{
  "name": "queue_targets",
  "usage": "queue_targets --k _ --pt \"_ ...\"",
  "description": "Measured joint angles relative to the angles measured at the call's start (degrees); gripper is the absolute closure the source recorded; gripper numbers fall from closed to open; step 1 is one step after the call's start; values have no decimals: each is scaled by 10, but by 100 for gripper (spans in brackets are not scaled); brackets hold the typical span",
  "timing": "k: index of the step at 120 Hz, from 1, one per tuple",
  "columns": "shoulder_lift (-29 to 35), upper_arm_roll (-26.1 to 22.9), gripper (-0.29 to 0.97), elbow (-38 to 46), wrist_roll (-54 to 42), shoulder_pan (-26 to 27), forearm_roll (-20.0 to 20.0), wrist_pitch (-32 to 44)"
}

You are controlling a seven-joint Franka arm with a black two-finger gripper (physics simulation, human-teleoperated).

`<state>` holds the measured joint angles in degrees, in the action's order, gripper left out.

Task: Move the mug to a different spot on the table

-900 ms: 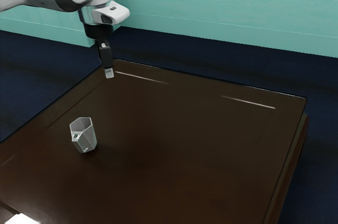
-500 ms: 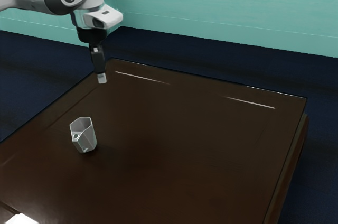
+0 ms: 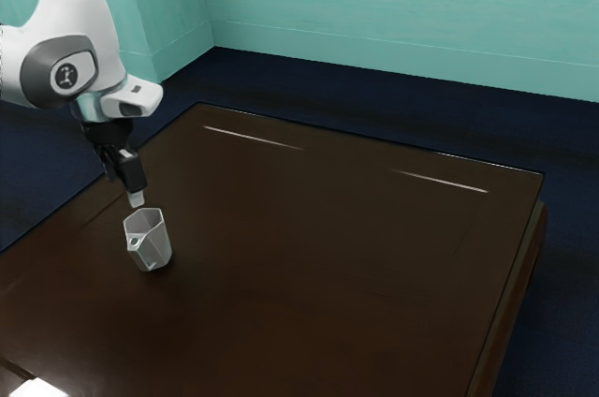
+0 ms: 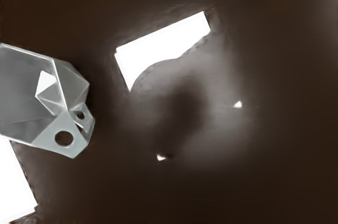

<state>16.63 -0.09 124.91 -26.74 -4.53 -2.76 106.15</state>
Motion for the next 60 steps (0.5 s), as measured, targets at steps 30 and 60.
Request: queue_targets --k 30,60 --pt "-7 5 0 82 117 -22 -8 103" --pt "-11 42 0 167 244 -25 -4 247"
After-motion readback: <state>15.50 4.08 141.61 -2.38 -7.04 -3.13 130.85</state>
